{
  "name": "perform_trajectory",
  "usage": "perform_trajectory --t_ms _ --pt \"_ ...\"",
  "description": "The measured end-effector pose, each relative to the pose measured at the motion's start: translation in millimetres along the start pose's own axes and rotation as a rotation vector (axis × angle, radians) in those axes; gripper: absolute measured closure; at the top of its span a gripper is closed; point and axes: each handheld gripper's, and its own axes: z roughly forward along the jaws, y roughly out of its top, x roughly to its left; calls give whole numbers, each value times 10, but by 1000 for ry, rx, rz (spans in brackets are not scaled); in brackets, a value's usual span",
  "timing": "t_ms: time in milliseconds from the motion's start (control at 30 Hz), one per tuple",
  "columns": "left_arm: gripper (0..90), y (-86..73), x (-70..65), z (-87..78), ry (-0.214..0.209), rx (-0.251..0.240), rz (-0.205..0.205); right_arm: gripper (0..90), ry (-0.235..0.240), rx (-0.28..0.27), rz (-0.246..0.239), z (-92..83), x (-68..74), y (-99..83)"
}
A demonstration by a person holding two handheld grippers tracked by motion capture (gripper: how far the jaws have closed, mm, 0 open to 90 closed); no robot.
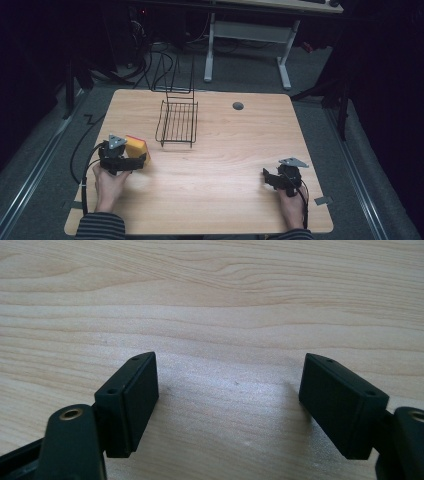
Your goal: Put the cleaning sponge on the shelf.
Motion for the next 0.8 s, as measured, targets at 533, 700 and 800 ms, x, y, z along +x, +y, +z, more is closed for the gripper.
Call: perform_trajectory --t_ms 533,700,800 --pt "33 -3 16 202 5 21 -19 241 2 -3 0 0 0 -2" --pt "74 -11 17 231 3 35 -20 241 2 -2 1 0 1 -2" --pt "152 -15 9 246 9 38 -13 241 2 -2 0 -1 1 -2"
